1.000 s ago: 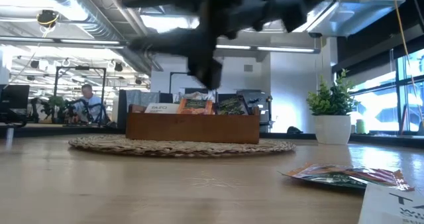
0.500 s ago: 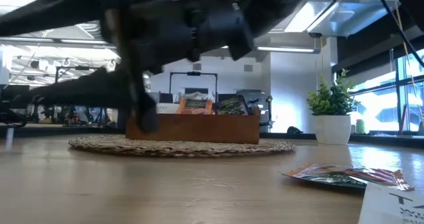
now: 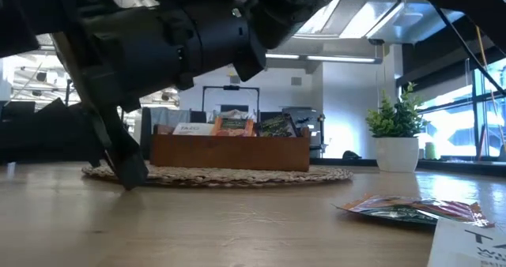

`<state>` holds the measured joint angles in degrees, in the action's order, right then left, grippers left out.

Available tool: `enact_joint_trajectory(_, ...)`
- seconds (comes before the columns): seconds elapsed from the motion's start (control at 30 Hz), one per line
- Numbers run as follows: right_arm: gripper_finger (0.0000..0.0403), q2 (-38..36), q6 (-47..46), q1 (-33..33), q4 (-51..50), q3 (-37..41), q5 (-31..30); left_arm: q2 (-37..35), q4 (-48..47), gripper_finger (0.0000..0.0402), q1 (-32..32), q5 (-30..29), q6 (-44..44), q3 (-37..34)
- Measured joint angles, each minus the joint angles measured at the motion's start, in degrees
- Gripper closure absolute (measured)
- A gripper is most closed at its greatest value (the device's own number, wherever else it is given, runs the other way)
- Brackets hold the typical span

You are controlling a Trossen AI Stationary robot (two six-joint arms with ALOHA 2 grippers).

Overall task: Pick & Place Tea
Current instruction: Put the purple tea bag into the right section of the wooden organizer

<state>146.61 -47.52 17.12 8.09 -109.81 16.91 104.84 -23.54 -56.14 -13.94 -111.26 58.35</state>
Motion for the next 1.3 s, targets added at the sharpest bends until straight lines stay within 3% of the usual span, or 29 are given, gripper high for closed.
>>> enact_joint_trajectory(0.43, 0.0232, 0.19, 5.32, 0.0, -2.09, -0.01, -2.28, 0.02, 0.89, 0.04, -0.04, -0.98, 1.01, -0.11)
enact_joint_trajectory(0.63, 0.0241, 0.97, 19.09, 0.66, -6.96, -3.21, -2.36, 0.02, 0.95, 0.04, -0.13, -1.07, 1.21, -0.11)
enact_joint_trajectory(0.87, 0.0241, 0.52, 41.43, 3.51, -24.23, -13.4, -17.82, 0.09, 0.97, 0.04, -0.83, -2.12, 2.03, -0.11)
enact_joint_trajectory(1.07, 0.0241, 0.48, 35.71, 3.38, -23.69, -12.82, -19.27, 0.09, 0.82, 0.04, -0.83, -2.03, 2.08, -0.11)
enact_joint_trajectory(1.3, 0.0241, 0.58, 30.01, 1.89, -21.43, -8.29, -14.04, 0.09, 0.26, 0.04, -0.7, -1.87, 3.61, -0.11)
